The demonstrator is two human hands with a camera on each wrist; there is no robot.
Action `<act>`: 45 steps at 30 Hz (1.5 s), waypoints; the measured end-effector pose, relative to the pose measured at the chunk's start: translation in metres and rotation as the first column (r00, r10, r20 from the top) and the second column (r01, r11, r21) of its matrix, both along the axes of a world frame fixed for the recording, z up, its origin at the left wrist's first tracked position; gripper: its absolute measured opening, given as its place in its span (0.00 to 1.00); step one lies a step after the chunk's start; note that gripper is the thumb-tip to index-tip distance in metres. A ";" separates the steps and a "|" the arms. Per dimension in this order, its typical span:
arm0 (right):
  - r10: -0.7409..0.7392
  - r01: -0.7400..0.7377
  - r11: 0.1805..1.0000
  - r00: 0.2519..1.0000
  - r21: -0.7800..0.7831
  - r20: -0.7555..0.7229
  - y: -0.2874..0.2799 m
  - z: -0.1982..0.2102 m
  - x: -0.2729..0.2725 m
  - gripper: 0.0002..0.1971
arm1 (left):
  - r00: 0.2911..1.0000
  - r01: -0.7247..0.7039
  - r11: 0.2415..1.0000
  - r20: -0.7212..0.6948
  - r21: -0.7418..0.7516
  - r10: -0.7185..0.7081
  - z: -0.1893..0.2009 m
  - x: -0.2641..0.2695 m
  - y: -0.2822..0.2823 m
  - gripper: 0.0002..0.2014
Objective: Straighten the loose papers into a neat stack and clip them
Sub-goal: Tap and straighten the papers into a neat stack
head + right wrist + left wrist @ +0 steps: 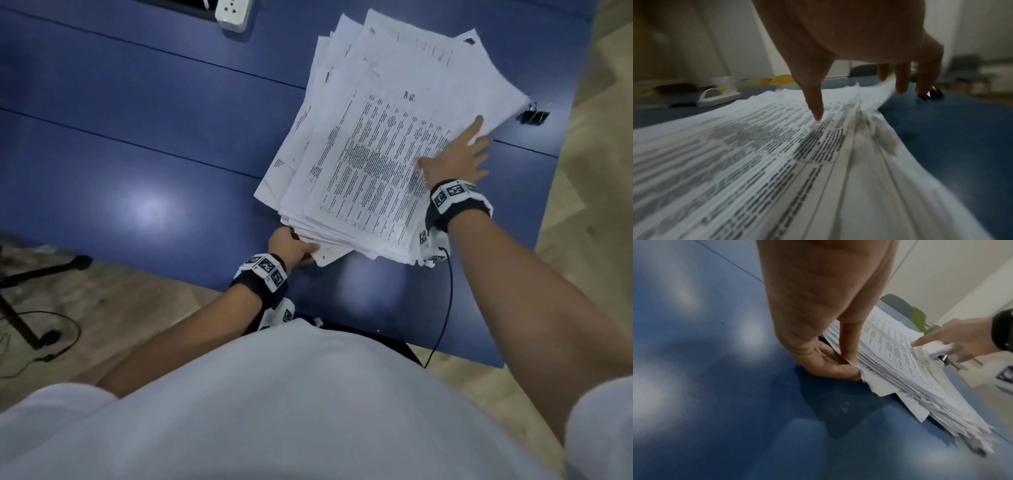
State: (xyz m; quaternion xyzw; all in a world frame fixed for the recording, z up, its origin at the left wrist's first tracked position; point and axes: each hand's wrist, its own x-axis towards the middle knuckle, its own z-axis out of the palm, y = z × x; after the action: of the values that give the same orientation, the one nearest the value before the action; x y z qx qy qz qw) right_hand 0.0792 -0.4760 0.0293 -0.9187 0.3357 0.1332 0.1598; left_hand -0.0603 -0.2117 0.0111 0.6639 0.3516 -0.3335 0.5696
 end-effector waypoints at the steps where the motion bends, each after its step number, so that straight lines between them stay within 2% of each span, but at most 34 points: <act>1: 0.134 -0.132 0.989 0.991 -0.058 0.018 0.004 0.002 -0.004 0.54 | 1.000 -0.031 0.999 -0.006 -0.032 0.031 0.002 0.000 -0.001 0.08; 2: 0.292 -0.288 0.955 0.956 -0.072 0.042 0.009 0.003 -0.007 0.48 | 0.998 -0.053 0.997 -0.022 -0.061 0.052 0.003 0.000 -0.002 0.08; 3: 0.457 -0.454 0.889 0.888 -0.055 0.057 0.017 0.005 -0.012 0.42 | 0.997 -0.077 0.992 -0.039 -0.096 0.074 0.004 0.000 -0.003 0.08; 5: 0.736 -0.737 0.676 0.676 0.019 0.040 0.035 0.005 -0.025 0.36 | 0.990 -0.132 0.981 -0.071 -0.141 0.123 0.005 0.001 -0.007 0.05; 7: 0.881 -0.875 0.474 0.471 0.104 -0.055 0.052 0.000 -0.044 0.41 | 0.981 -0.187 0.972 -0.074 -0.143 0.178 0.008 0.002 -0.012 0.04; 8: 0.910 -0.903 0.412 0.401 0.123 -0.107 0.058 -0.006 -0.055 0.45 | 0.980 -0.197 0.969 -0.068 -0.147 0.188 0.008 0.002 -0.013 0.03; 9: 0.920 -0.915 0.381 0.361 0.133 -0.149 0.061 -0.011 -0.065 0.49 | 0.979 -0.202 0.965 -0.059 -0.168 0.195 0.009 0.001 -0.014 0.02; 10: 0.923 -0.920 0.369 0.346 0.129 -0.172 0.063 -0.017 -0.075 0.52 | 0.981 -0.192 0.963 -0.050 -0.187 0.186 0.011 0.000 -0.015 0.05; 13: 0.909 -0.919 0.384 0.358 0.092 -0.215 0.061 -0.025 -0.084 0.56 | 0.989 -0.146 0.966 -0.027 -0.213 0.143 0.016 -0.006 -0.016 0.13; 18: 0.874 -0.887 0.450 0.414 0.104 -0.256 0.050 -0.025 -0.077 0.57 | 0.994 -0.112 0.960 -0.031 -0.257 0.108 0.032 -0.012 -0.008 0.14; 23: 0.854 -0.860 0.496 0.456 0.125 -0.250 0.051 -0.022 -0.077 0.56 | 1.000 -0.012 0.972 -0.005 -0.234 0.011 0.043 -0.020 0.027 0.14; 26: 0.864 -0.881 0.467 0.437 0.075 -0.249 0.065 -0.019 -0.082 0.58 | 0.999 0.039 0.980 0.011 -0.193 -0.038 0.046 -0.021 0.042 0.12; 29: 0.896 -0.905 0.416 0.390 0.090 -0.213 0.083 -0.020 -0.099 0.64 | 0.993 0.120 0.988 0.010 -0.099 -0.119 0.047 -0.017 0.040 0.06; 33: 0.913 -0.924 0.374 0.351 0.081 -0.206 0.088 -0.030 -0.126 0.58 | 0.997 0.004 0.995 0.080 0.096 -0.012 0.037 -0.007 0.033 0.02; 35: 0.916 -0.927 0.363 0.337 0.094 -0.216 0.087 -0.030 -0.127 0.57 | 0.994 -0.032 0.989 0.110 0.143 0.016 0.037 -0.005 0.035 0.06; 39: 0.919 -0.925 0.358 0.325 0.126 -0.224 0.085 -0.026 -0.125 0.59 | 0.994 0.018 0.996 0.107 0.083 -0.027 0.046 -0.005 0.043 0.12; 42: 0.914 -0.894 0.398 0.366 0.206 -0.176 0.087 -0.023 -0.122 0.58 | 0.994 0.017 0.998 0.109 0.063 -0.024 0.052 -0.005 0.053 0.11; 45: 0.905 -0.868 0.425 0.399 0.258 -0.147 0.088 -0.019 -0.117 0.55 | 0.994 -0.038 0.999 0.107 0.001 0.037 0.059 -0.004 0.059 0.11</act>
State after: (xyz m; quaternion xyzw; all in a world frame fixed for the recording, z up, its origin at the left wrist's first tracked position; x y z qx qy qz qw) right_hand -0.0375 -0.3880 0.0099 -0.9153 -0.1967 0.3417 0.0821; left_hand -0.0639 -0.1525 0.0700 0.6751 0.3333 -0.2860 0.5927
